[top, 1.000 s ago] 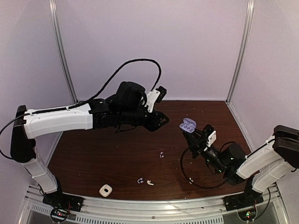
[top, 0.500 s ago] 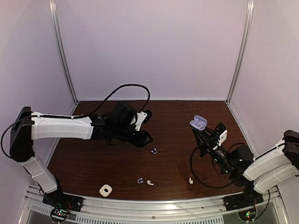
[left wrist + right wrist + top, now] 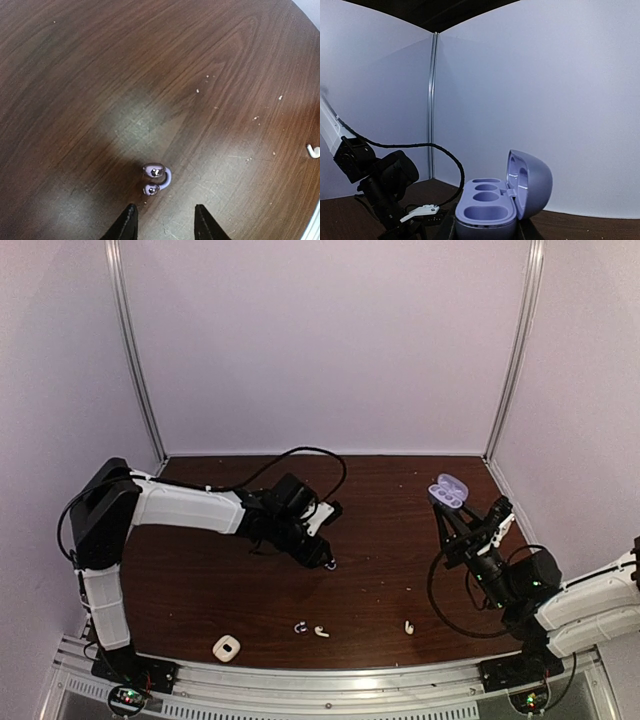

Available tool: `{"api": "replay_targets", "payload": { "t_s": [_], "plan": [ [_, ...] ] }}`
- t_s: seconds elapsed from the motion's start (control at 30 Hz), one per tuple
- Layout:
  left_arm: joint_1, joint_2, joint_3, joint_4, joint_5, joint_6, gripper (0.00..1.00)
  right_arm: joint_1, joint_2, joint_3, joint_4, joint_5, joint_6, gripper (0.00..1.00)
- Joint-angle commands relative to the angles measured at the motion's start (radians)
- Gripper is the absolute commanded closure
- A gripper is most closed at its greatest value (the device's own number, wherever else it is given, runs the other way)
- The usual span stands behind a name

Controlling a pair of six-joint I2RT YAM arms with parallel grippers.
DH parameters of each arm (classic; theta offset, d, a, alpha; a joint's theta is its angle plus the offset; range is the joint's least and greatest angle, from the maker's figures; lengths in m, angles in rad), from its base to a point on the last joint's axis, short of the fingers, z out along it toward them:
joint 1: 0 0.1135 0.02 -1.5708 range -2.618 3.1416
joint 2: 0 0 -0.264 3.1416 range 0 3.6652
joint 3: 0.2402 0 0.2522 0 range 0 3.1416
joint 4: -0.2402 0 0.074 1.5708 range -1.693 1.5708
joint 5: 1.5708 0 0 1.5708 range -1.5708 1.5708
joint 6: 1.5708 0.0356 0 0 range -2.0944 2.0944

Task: Insert the wireless bluetooth earbuds into the charging case
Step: Pick up the left earbud from the center of the board.

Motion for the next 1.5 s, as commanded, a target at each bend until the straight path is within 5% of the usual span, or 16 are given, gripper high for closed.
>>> {"api": "replay_targets", "payload": {
  "t_s": [0.0, 0.27, 1.07, 1.33, 1.47],
  "plan": [
    [-0.001, 0.026, 0.023, 0.010, -0.019, -0.091, 0.61, -0.008, -0.034, -0.024, -0.035, -0.004, 0.026, 1.00],
    [-0.001, 0.040, -0.027, 0.104, -0.016, -0.205, 0.66, -0.011, -0.047, -0.033, -0.044, 0.001, 0.022, 1.00],
    [0.043, 0.215, 0.136, 0.020, -0.130, -0.043, 0.77, -0.034, -0.039, -0.034, -0.039, -0.006, 0.016, 1.00],
    [0.048, 0.232, 0.211, 0.049, -0.259, 0.074, 0.62, -0.038, -0.017, -0.022, -0.025, -0.021, 0.023, 1.00],
    [0.057, 0.192, 0.178, 0.072, -0.292, -0.004, 0.62, -0.038, -0.019, -0.017, -0.032, -0.028, 0.023, 1.00]
  ]
}}
